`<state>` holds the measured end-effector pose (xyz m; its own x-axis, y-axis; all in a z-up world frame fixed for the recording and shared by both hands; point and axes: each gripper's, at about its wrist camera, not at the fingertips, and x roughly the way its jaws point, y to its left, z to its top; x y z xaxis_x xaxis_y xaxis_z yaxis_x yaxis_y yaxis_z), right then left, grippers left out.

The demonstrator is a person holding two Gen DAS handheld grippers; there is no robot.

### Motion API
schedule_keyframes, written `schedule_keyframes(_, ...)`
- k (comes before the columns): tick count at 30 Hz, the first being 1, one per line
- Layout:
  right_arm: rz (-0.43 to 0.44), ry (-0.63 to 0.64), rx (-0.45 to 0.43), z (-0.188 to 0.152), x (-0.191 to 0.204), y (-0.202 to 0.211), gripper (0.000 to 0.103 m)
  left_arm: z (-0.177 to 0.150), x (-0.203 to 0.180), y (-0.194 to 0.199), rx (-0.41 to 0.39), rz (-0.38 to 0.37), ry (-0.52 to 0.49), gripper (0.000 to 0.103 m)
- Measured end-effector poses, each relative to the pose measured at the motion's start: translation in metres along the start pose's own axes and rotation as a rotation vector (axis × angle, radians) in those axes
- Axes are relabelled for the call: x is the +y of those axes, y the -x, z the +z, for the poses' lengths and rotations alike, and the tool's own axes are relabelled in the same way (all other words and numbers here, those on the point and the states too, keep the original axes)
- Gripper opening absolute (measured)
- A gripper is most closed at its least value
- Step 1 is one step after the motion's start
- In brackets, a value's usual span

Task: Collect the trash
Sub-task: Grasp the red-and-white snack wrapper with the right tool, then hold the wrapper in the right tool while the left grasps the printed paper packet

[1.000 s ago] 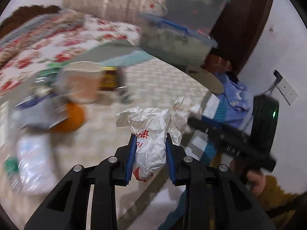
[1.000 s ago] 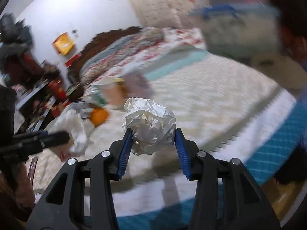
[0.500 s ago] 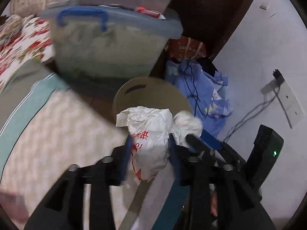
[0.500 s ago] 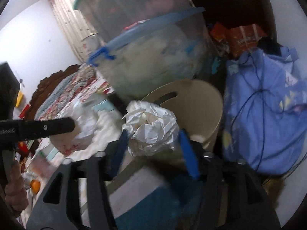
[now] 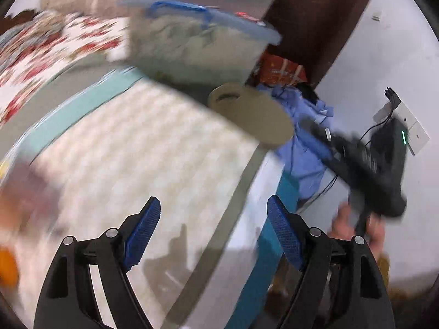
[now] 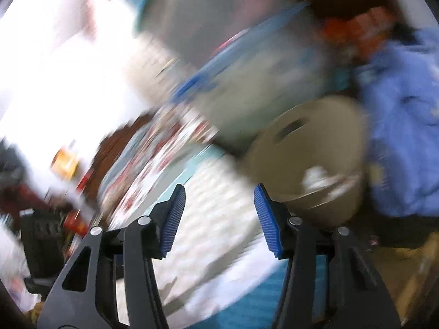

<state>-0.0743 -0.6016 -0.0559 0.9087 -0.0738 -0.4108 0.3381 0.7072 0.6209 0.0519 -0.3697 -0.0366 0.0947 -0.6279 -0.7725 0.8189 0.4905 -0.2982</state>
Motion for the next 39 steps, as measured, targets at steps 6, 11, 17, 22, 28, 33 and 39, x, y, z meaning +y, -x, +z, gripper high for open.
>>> schedule_keyframes(6, 0.156, 0.267, 0.315, -0.050, 0.126, -0.097, 0.067, -0.095, 0.083, 0.096, -0.050, 0.147, 0.196, 0.058)
schedule_keyframes(11, 0.131, 0.503, 0.427, -0.100, 0.210, -0.161, 0.080, -0.142, 0.115, 0.183, -0.188, 0.265, 0.260, 0.058)
schedule_keyframes(17, -0.035, 0.638, 0.499, -0.136, 0.243, -0.234, 0.077, -0.160, 0.145, 0.215, -0.247, 0.285, 0.322, 0.060)
schedule_keyframes(22, -0.024, 0.519, 0.497, -0.133, 0.213, -0.223, 0.021, -0.154, 0.159, 0.204, -0.241, 0.306, 0.291, 0.067)
schedule_keyframes(28, 0.086, 0.364, 0.444, -0.148, 0.191, -0.141, 0.019, -0.119, 0.181, 0.194, -0.252, 0.266, 0.300, 0.076)
schedule_keyframes(33, 0.125, 0.313, 0.460, -0.174, 0.188, -0.112, 0.019, -0.081, 0.196, 0.202, -0.336, 0.254, 0.305, 0.077)
schedule_keyframes(39, 0.130, 0.330, 0.479, -0.188, 0.194, -0.110, 0.019, -0.045, 0.222, 0.154, -0.153, 0.301, 0.271, 0.024)
